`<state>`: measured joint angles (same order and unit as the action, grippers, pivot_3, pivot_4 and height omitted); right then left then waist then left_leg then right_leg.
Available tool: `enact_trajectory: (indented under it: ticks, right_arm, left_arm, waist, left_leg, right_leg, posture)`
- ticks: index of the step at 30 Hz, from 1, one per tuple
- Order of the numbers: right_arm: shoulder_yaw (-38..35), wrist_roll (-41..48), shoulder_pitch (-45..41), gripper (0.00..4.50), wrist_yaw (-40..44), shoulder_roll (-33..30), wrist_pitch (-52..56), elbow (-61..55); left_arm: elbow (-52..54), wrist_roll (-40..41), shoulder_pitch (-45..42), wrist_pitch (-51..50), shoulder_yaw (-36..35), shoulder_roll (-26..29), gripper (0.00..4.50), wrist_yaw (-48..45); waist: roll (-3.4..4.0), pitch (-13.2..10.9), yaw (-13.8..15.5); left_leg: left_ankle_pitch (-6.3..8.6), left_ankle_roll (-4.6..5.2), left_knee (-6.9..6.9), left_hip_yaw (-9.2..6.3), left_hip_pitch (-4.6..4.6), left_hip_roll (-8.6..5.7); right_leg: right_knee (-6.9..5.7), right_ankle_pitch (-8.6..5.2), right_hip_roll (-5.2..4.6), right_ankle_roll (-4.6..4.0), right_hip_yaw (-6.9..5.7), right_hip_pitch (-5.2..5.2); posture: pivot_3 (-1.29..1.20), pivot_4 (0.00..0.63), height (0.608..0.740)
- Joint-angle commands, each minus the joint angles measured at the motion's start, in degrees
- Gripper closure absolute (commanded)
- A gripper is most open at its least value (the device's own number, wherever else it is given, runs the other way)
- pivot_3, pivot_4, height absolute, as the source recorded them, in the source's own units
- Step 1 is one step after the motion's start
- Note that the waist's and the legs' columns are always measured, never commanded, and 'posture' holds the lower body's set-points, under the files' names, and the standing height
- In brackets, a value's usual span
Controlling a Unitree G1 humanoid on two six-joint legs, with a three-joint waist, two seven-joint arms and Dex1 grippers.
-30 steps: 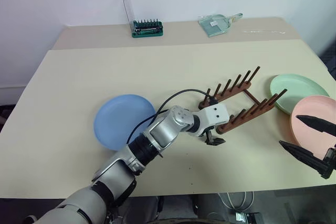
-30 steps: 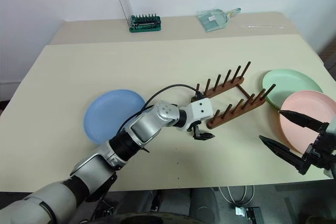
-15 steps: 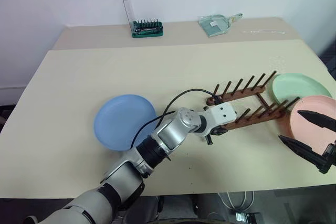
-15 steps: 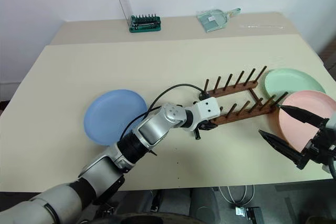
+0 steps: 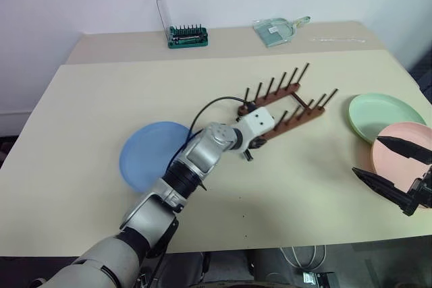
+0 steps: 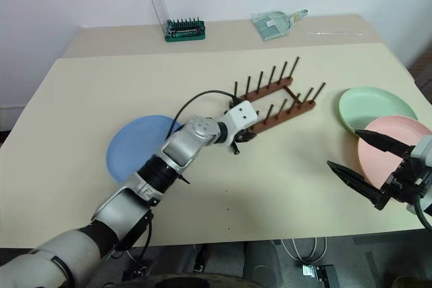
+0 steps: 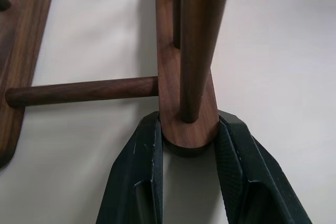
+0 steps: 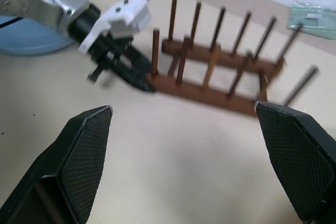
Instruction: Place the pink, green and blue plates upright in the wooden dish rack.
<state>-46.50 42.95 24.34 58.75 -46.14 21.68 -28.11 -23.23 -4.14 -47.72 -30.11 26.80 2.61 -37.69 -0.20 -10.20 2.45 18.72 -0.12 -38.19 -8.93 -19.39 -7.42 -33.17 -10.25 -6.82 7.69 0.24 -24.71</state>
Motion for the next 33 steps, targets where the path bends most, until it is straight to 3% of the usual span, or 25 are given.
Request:
enact_trajectory:
  ticks: [1, 12, 23, 30, 31, 33]
  right_arm:
    - [1.12, 0.01, -2.2, 0.0, -0.48, -1.43, -0.09, -1.36]
    - [2.17, -0.36, -3.96, 0.0, -0.59, -1.58, 0.59, -1.6]
    - [1.94, -0.05, -2.55, 0.0, -1.39, -0.53, 0.56, -3.17]
    - [3.73, 0.04, -3.82, 0.0, -1.92, -0.61, 0.73, -3.2]
    - [4.04, -0.07, -4.22, 0.0, -1.81, -0.8, 0.66, -2.87]
    - [4.5, -0.06, -4.86, 0.0, -1.72, -0.99, 0.69, -2.57]
  left_arm:
    - [-2.58, 3.49, -3.75, 8.54, -1.28, 0.5, 3.72, -9.89]
    - [-24.94, 1.18, -12.79, 30.13, -2.96, 0.8, 3.72, -20.03]
    - [-35.71, -1.68, -15.78, 38.37, -3.83, -0.91, 3.72, -22.66]
    - [-37.37, -2.58, -16.68, 38.84, -5.42, -1.03, 0.37, -21.44]
    - [-37.15, -2.51, -16.74, 38.85, -5.67, -0.76, 0.05, -21.81]
    - [-36.4, -2.28, -16.86, 37.76, -6.39, -0.18, 0.05, -22.44]
  waist:
    - [0.03, 0.02, 0.1]
    - [0.01, 0.01, -0.13]
    - [0.02, 0.01, -0.08]
    - [0.01, 0.01, -0.1]
    - [0.01, 0.01, -0.16]
    - [0.02, 0.01, -0.16]
  left_leg:
    - [0.0, 0.0, 0.0, 0.0, -0.02, -0.01]
    - [0.1, 0.19, -0.02, 0.05, -0.02, -0.02]
    - [0.12, 0.23, -0.03, 0.05, -0.04, -0.02]
    - [0.14, 0.27, -0.06, 0.05, -0.02, -0.02]
    - [0.14, 0.27, -0.05, 0.05, -0.01, -0.02]
    - [0.13, 0.26, -0.05, 0.06, -0.01, -0.02]
  right_leg:
    - [0.02, 0.06, -0.01, -0.1, 0.0, 0.0]
    - [0.05, 0.08, -0.01, -0.11, 0.0, -0.01]
    - [0.05, 0.1, -0.01, -0.1, 0.0, -0.01]
    - [0.01, 0.11, 0.0, -0.08, 0.01, -0.01]
    - [0.01, 0.11, 0.0, -0.08, 0.01, -0.01]
    - [0.01, 0.12, 0.0, -0.08, 0.02, -0.01]
  posture:
    - [0.0, 0.15, 0.74]
    - [0.0, 0.15, 0.74]
    - [0.0, 0.15, 0.74]
    - [0.0, 0.15, 0.74]
    - [0.0, 0.15, 0.74]
    - [0.0, 0.15, 0.74]
